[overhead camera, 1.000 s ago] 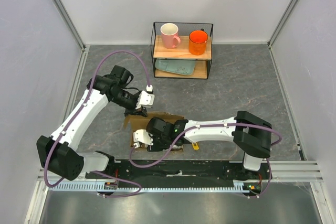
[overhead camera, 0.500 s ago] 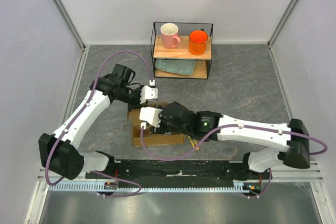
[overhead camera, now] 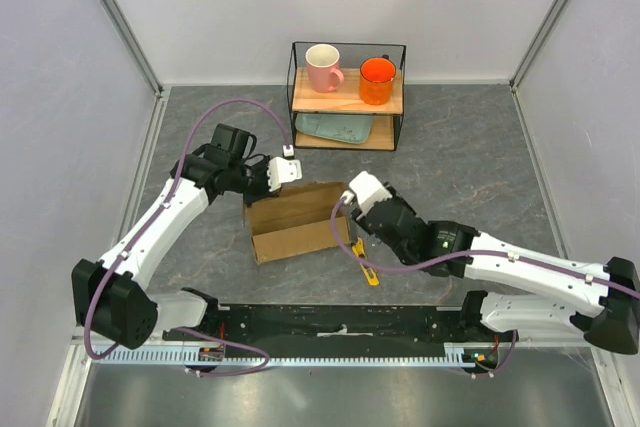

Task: Unpack the express box
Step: Place the product at the center of the board.

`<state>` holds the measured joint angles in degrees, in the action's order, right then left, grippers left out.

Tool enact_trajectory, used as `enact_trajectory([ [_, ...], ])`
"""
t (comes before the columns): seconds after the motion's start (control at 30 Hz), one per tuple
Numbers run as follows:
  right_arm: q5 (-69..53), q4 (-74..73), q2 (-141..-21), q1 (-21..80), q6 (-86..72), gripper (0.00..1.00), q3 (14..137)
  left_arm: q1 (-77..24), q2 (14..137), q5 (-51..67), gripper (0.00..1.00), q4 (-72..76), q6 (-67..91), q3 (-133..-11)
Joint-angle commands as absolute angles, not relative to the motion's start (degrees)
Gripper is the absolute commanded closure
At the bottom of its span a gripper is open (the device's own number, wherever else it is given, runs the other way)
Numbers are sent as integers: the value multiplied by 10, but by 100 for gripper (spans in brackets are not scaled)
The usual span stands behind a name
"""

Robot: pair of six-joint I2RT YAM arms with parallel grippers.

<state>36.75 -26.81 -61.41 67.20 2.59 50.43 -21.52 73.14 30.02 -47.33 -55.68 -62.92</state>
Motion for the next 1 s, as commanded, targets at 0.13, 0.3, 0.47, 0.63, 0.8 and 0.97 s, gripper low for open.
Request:
enact_trajectory([
  [0.13,346,-240,-671,478,-85,68,475,-235,691,311,96,-407,-492,-650],
  [0.3,302,-194,-723,413,-91,68,454,-261,677,309,92,-413,-478,-623],
  [0.47,287,-189,-792,389,-98,58,454,-276,669,318,81,-444,-474,-628],
  [0.63,272,-176,-816,385,-105,53,454,-286,664,308,46,-448,-475,-612],
  [0.8,270,-181,-807,384,-101,45,455,-287,664,301,1,-449,-439,-637],
  [0.97,264,-207,-779,384,-102,14,469,-287,657,300,1,-481,-379,-712],
])
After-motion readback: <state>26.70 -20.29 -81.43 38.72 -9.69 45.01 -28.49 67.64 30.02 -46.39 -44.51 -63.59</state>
